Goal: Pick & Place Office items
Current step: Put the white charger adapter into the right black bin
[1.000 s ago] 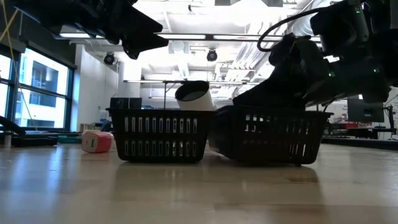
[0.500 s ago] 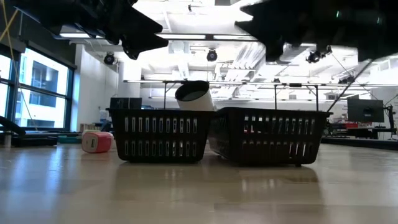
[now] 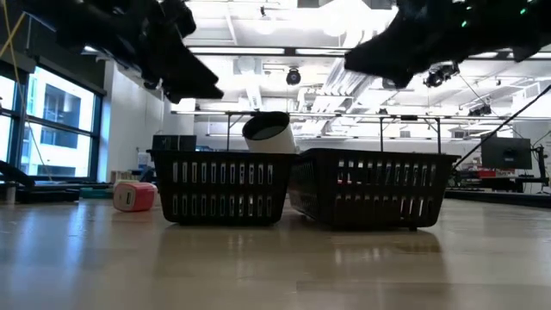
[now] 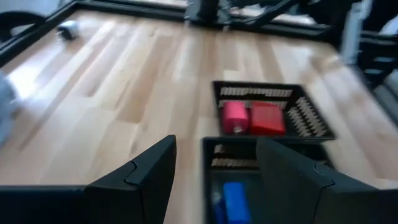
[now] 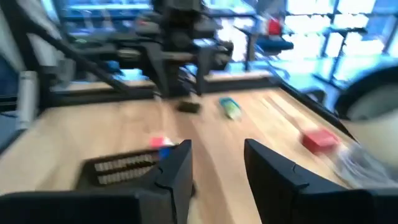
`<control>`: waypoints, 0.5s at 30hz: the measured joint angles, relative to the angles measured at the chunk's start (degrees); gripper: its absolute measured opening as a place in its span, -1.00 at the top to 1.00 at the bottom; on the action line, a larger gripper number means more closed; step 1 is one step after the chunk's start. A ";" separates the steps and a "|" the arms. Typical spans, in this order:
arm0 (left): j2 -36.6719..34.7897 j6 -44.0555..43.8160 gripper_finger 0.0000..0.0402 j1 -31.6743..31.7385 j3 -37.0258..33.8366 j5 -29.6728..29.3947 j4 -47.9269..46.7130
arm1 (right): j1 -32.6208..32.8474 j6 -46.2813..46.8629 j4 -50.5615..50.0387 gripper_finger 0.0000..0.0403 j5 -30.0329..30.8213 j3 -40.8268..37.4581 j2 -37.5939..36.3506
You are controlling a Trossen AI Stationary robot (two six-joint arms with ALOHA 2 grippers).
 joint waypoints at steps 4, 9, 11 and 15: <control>-0.02 -0.02 -0.08 1.76 0.00 -1.95 -2.53 | -3.74 3.39 -4.35 0.35 -0.08 -0.03 0.79; -0.07 0.33 -0.08 4.41 0.04 -2.34 -1.66 | -9.92 5.74 -3.64 0.34 -6.60 -0.01 0.71; -0.07 -0.21 -0.08 5.92 0.40 -4.13 -0.99 | -12.77 7.03 -3.46 0.30 -10.14 -0.01 0.72; -0.07 -0.92 -0.08 9.36 1.28 -4.91 -1.14 | -17.84 8.56 -3.33 0.07 -14.72 0.01 1.31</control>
